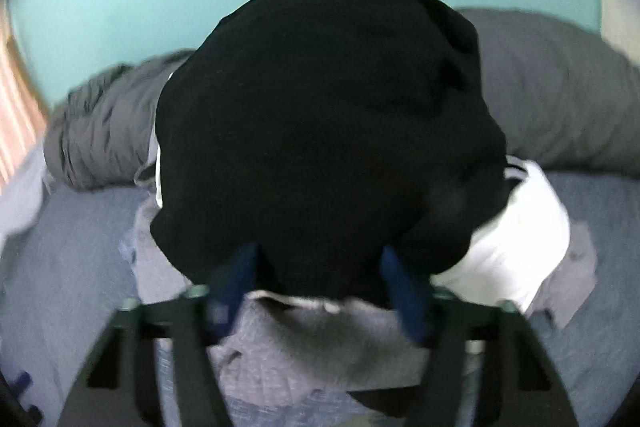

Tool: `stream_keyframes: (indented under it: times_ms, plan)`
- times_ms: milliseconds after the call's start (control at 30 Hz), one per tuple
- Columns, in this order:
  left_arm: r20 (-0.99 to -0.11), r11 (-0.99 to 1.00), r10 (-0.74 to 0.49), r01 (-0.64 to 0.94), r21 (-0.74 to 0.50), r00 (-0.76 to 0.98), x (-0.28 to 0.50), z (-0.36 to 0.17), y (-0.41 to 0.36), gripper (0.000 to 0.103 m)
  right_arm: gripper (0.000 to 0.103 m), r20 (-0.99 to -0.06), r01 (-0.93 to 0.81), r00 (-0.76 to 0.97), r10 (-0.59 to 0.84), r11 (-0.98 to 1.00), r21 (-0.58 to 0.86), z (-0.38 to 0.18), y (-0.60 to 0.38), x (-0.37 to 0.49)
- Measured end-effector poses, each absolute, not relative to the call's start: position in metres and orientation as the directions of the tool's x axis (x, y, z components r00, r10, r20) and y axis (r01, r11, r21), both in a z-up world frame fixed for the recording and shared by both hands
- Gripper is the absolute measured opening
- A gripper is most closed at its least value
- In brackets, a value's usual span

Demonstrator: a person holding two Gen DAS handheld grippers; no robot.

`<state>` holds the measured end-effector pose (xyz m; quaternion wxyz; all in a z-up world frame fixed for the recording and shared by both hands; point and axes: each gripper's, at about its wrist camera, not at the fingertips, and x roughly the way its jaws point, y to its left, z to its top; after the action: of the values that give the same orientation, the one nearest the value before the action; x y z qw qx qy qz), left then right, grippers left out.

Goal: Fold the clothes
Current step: 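Reach the right gripper to the black hoodie on the pile and grasp it, then lift the black hoodie off the pile with the right gripper and lay it on the bed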

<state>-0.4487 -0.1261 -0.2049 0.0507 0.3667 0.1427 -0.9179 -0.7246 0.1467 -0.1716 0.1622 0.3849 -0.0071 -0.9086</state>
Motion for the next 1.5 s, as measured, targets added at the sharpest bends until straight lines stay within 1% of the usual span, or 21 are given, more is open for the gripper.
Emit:
stream_keyframes:
  times_ms: [33,67,133,333,500,667,767,900,1067,1200,1267,1500]
  plan:
    - [-0.687,-0.955,0.014,0.193,-0.225,-0.727,-0.445,-0.206,-0.126,0.103,0.021,-0.69,0.292,-0.66,-0.297,-0.948,0.128,-0.168,0.146,-0.719]
    - [-0.686,-0.956,0.017,0.189,-0.224,-0.728,-0.442,-0.207,-0.125,0.103,0.015,-0.683,0.295,-0.669,-0.293,-0.948,0.119,-0.165,0.145,-0.713]
    - [-0.684,-0.956,0.018,0.187,-0.225,-0.729,-0.433,-0.207,-0.125,0.103,0.013,-0.669,0.3,-0.686,-0.287,-0.949,0.1,-0.159,0.143,-0.702]
    - [-0.661,-0.957,0.018,0.179,-0.229,-0.75,-0.393,-0.196,-0.127,0.103,0.011,-0.616,0.408,-0.682,-0.395,-0.904,0.128,-0.139,0.138,-0.64]
    - [-0.63,-0.962,0.012,0.164,-0.22,-0.776,-0.351,-0.185,-0.124,0.103,0.011,-0.558,0.465,-0.674,-0.484,-0.865,0.189,-0.118,0.146,-0.572]
    - [-0.605,-0.964,0.027,0.14,-0.227,-0.796,-0.304,-0.181,-0.115,0.103,0.011,-0.507,0.491,-0.651,-0.565,-0.823,0.286,-0.11,0.156,-0.503]
    - [-0.591,-0.969,0.032,0.12,-0.217,-0.806,-0.271,-0.176,-0.11,0.103,0.011,-0.48,0.52,-0.638,-0.602,-0.796,0.308,-0.099,0.156,-0.458]
    - [-0.574,-0.964,0.044,0.116,-0.238,-0.818,-0.226,-0.158,-0.111,0.103,0.011,-0.448,0.543,-0.633,-0.632,-0.774,0.325,-0.069,0.154,-0.397]
    - [-0.566,-0.955,0.064,0.114,-0.274,-0.822,-0.166,-0.125,-0.115,0.103,0.011,-0.389,0.562,-0.636,-0.666,-0.746,0.358,-0.012,0.161,-0.305]
    - [-0.579,-0.951,0.107,0.088,-0.297,-0.808,-0.123,-0.106,-0.113,0.103,0.011,-0.374,0.579,-0.632,-0.678,-0.735,0.353,0.028,0.157,-0.247]
    - [-0.568,-0.949,0.109,0.084,-0.303,-0.816,-0.1,-0.097,-0.113,0.103,0.011,-0.38,0.58,-0.628,-0.679,-0.734,0.353,0.043,0.156,-0.224]
    - [-0.54,-0.95,0.116,0.067,-0.306,-0.834,-0.04,-0.074,-0.112,0.103,0.011,-0.423,0.607,-0.596,-0.682,-0.728,0.318,0.073,0.149,-0.157]
